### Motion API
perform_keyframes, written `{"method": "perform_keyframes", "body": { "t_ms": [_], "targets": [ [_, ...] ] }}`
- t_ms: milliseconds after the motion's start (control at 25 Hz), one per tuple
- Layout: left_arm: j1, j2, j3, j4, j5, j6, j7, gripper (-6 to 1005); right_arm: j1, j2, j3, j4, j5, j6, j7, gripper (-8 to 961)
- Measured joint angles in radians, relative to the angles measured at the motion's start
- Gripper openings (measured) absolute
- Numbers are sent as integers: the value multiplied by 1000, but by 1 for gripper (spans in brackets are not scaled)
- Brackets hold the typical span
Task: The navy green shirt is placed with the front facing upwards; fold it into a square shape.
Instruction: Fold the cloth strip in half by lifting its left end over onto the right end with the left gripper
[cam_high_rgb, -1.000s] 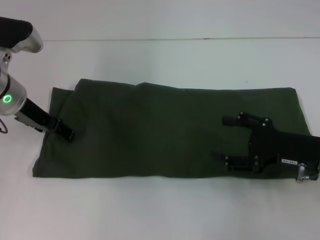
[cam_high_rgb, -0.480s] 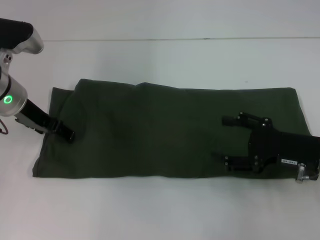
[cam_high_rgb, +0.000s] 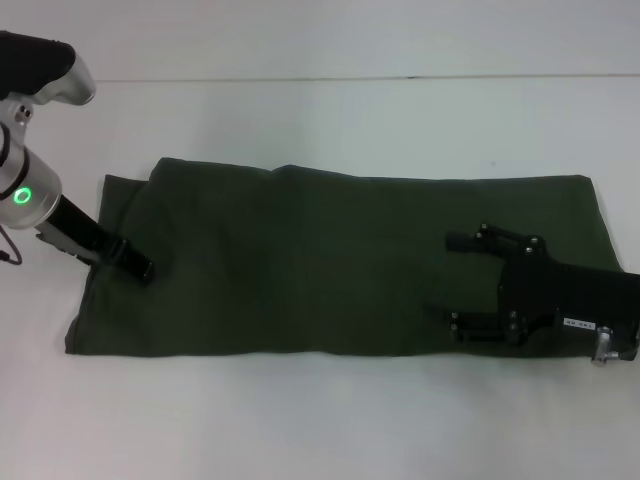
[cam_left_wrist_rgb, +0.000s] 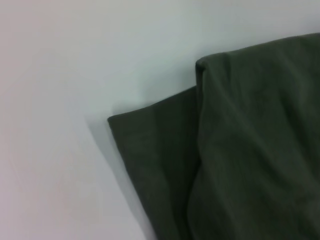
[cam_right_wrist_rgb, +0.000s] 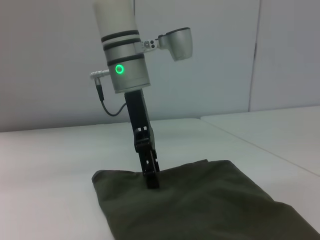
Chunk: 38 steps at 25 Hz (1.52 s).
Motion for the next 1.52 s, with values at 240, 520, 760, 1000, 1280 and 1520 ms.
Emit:
{"method": "perform_keyframes", "body": {
  "t_ms": [240, 520, 760, 1000, 1280, 1520],
  "targets": [
    [-26, 1, -7, -37, -1, -5, 6, 788, -3, 0, 4, 0, 0, 1, 1, 857],
    [-31, 5, -10, -34, -5, 9, 5, 531, -5, 0, 6, 4, 0, 5, 0, 850],
    [-31, 5, -13, -36, -8, 15, 7, 319, -5, 0, 5, 5, 0, 4, -1, 844],
    [-38, 1, -16, -36, -11, 25, 2, 97, -5, 2, 5, 4, 1, 4, -1, 838],
    [-60, -6, -43, -2, -24, 64, 0, 81, -3, 4, 44, 8, 16, 19, -2, 831],
    [-68, -9, -88, 69, -26, 118, -4, 74, 13, 9, 67, 51, 122, 93, -23, 825]
  ]
}}
